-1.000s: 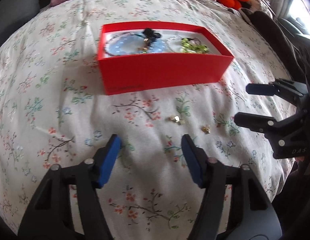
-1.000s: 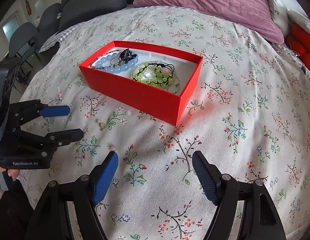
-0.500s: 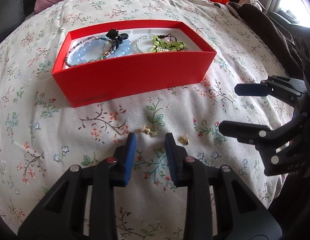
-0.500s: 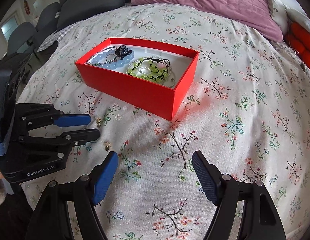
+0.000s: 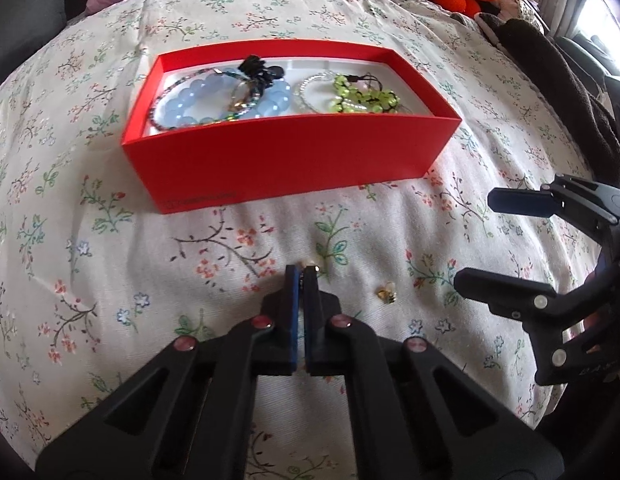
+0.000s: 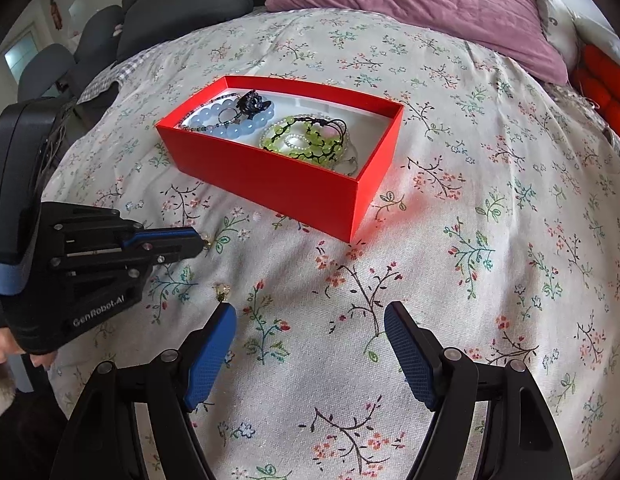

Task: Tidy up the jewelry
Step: 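Grasp a gold earring with the left tool while the right tool grasps the other gold earring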

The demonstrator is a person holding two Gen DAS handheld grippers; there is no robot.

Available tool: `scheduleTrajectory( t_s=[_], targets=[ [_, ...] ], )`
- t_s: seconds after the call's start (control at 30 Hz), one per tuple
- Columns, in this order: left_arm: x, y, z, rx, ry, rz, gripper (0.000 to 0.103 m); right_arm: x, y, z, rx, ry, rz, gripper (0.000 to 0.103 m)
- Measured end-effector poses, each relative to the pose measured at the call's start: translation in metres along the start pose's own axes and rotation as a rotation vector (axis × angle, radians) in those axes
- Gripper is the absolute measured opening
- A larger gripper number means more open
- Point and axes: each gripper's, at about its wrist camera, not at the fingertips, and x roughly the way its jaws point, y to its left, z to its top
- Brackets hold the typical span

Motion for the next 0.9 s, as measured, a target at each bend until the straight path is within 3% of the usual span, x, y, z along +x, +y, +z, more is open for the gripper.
scheduleTrajectory(
  t_s=[0.43, 0.7, 0.9],
  targets=[
    [-0.018, 0.025, -0.01, -0.012, -0.004, 0.04, 0.002, 0.006, 0.036, 0.002, -0.102, -0.019, 0.052, 0.076],
    [-0.024, 0.037, -0.016, -0.026, -0.005, 0.046, 0.002, 0.024, 0.065, 0.003, -0.165, 0.036, 0.088, 0.042],
    [-0.026, 0.042, -0.017, -0.035, -0.003, 0.046, 0.002, 0.034, 0.071, 0.005, -0.173, 0.054, 0.083, 0.033]
  ],
)
